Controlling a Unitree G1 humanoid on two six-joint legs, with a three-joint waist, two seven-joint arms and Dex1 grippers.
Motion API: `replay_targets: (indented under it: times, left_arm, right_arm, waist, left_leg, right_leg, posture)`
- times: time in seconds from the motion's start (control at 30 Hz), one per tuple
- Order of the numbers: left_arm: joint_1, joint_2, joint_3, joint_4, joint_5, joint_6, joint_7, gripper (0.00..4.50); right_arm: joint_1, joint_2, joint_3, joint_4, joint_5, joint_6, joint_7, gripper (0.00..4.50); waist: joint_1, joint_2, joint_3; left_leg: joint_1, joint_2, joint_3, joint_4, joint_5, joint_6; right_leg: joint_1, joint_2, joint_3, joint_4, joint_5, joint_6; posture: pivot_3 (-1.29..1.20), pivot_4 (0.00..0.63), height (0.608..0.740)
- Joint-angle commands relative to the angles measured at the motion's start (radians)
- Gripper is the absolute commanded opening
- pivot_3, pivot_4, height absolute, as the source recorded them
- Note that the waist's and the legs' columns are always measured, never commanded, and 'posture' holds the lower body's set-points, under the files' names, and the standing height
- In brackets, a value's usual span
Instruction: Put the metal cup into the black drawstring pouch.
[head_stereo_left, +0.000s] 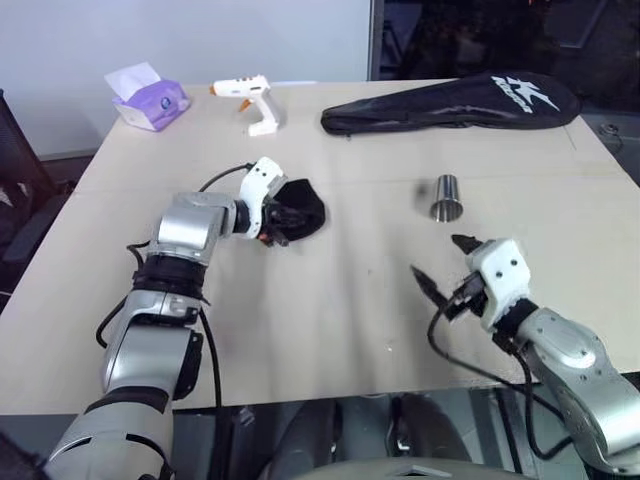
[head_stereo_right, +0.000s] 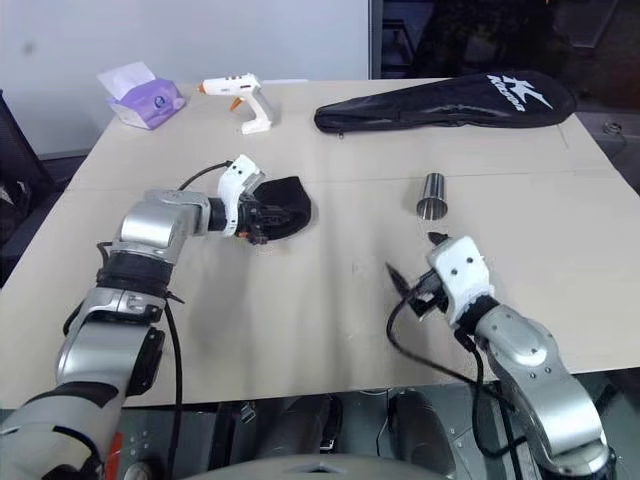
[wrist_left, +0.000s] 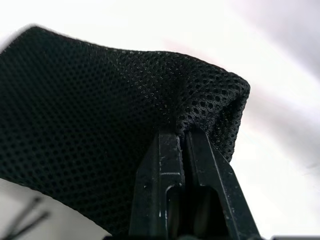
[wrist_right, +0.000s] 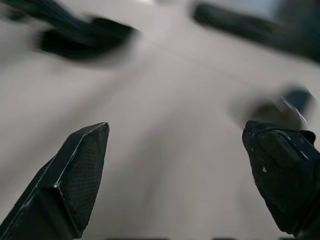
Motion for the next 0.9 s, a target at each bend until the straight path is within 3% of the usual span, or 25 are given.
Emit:
replay_targets:
  times: [0.03, 0.17, 0.2, 0.27, 0.47, 0.63, 0.83, 0.87, 0.9]
  left_arm:
    - [-0.048, -0.035, 0.042, -0.079, -0.034, 0.099, 0.087, 0.03]
    - [-0.044, -0.108, 0.079, -0.177, -0.063, 0.192, 0.194, 0.03]
    - [-0.041, -0.125, 0.086, -0.201, -0.070, 0.211, 0.219, 0.00]
    - [-0.037, -0.147, 0.098, -0.243, -0.082, 0.248, 0.256, 0.00]
    - [-0.016, -0.146, 0.104, -0.339, -0.110, 0.304, 0.318, 0.00]
    - [-0.007, -0.148, 0.108, -0.383, -0.129, 0.328, 0.360, 0.00]
    - [-0.007, -0.153, 0.118, -0.405, -0.151, 0.348, 0.410, 0.00]
    - [-0.009, -0.152, 0.116, -0.405, -0.153, 0.347, 0.414, 0.00]
    - [-0.010, -0.151, 0.113, -0.407, -0.155, 0.346, 0.415, 0.00]
  right_arm:
    - [-0.107, 0.093, -0.040, 0.099, 0.002, 0.061, -0.088, 4.50]
    - [-0.237, 0.213, -0.086, 0.267, 0.001, 0.043, -0.164, 4.50]
    - [-0.270, 0.238, -0.099, 0.316, -0.009, 0.028, -0.189, 3.89]
    - [-0.335, 0.277, -0.120, 0.415, -0.026, -0.007, -0.230, 3.21]
    - [-0.519, 0.327, -0.154, 0.708, -0.069, -0.154, -0.296, 3.21]
    - [-0.591, 0.335, -0.167, 0.855, -0.096, -0.248, -0.328, 3.21]
    - [-0.592, 0.314, -0.181, 0.897, -0.107, -0.314, -0.322, 0.49]
    - [-0.586, 0.309, -0.179, 0.893, -0.106, -0.317, -0.310, 0.11]
    - [-0.578, 0.305, -0.175, 0.885, -0.104, -0.321, -0.297, 0.04]
  waist:
    - [-0.001, 0.000, 0.000]
    - [-0.001, 0.000, 0.000]
    - [-0.001, 0.000, 0.000]
    - [-0.003, 0.000, 0.000]
    - [-0.009, 0.001, 0.000]
    - [-0.020, 0.001, 0.000]
    - [-0.027, 0.001, 0.000]
    - [-0.027, 0.001, 0.000]
    - [-0.027, 0.001, 0.000]
  left_leg:
    - [0.000, 0.000, 0.000, 0.000, 0.000, 0.000]
    - [0.000, 0.000, 0.001, 0.000, 0.000, 0.000]
    - [0.000, 0.000, 0.001, -0.001, 0.000, -0.001]
    - [-0.001, -0.001, 0.001, -0.001, 0.000, -0.001]
    - [0.000, -0.001, 0.001, -0.003, 0.001, -0.002]
    - [0.000, -0.001, 0.001, -0.004, 0.001, -0.002]
    - [0.000, -0.001, 0.001, -0.004, 0.001, -0.002]
    - [0.000, -0.001, 0.001, -0.004, 0.001, -0.002]
    - [0.000, -0.001, 0.001, -0.004, 0.001, -0.002]
  right_leg:
    - [0.000, 0.000, 0.001, 0.000, 0.000, 0.000]
    - [-0.001, -0.001, 0.002, 0.000, 0.000, 0.000]
    - [-0.001, -0.001, 0.002, 0.000, 0.000, 0.000]
    - [-0.002, -0.002, 0.002, 0.000, 0.000, 0.000]
    - [-0.003, -0.002, 0.004, 0.001, 0.000, 0.000]
    - [-0.003, -0.002, 0.004, 0.000, 0.000, 0.000]
    - [-0.003, -0.002, 0.004, 0.000, 0.000, 0.000]
    - [-0.003, -0.002, 0.004, 0.000, 0.000, 0.000]
    - [-0.003, -0.002, 0.004, 0.000, 0.000, 0.000]
  posture:
    - [0.00, 0.150, 0.740]
    - [0.00, 0.150, 0.740]
    - [0.00, 0.150, 0.740]
    - [0.00, 0.150, 0.740]
    - [0.00, 0.150, 0.740]
    - [0.00, 0.150, 0.740]
    - [0.00, 0.150, 0.740]
    - [0.00, 0.150, 0.740]
    - [0.00, 0.150, 0.740]
